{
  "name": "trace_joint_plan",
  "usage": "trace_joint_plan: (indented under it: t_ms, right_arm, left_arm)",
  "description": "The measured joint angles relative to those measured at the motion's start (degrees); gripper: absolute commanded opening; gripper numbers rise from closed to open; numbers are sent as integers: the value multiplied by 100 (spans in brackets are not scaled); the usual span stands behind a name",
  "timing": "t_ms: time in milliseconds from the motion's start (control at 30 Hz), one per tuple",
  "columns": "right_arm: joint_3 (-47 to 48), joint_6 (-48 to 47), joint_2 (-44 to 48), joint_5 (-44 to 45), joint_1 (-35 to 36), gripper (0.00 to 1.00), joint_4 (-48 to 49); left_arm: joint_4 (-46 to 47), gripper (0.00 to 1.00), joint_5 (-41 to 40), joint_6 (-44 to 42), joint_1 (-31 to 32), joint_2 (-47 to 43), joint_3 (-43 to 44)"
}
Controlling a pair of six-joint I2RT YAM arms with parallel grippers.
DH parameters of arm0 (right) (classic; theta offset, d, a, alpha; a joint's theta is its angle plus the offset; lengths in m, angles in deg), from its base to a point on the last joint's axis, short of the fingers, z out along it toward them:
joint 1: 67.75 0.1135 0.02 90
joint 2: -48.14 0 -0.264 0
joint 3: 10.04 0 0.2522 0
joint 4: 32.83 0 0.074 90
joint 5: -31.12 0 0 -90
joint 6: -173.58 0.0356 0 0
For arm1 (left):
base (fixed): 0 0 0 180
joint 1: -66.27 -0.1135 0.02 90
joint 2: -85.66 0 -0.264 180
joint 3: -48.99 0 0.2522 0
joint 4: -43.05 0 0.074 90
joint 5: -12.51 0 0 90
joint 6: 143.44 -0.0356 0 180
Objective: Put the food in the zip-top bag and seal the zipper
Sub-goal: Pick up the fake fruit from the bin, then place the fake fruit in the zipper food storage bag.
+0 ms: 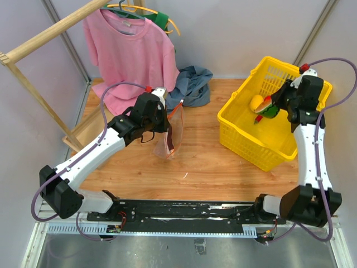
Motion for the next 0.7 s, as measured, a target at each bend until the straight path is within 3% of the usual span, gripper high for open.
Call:
trace_joint_plan:
  t_ms: [433,700]
  right_arm:
    - [839,52,1268,-402,756,1,-385]
    - [734,570,1473,-675,2109,1,-199]
  left_arm:
    - [-33,0,210,31,0,28,33]
    - [-35,0,282,181,0,212,142]
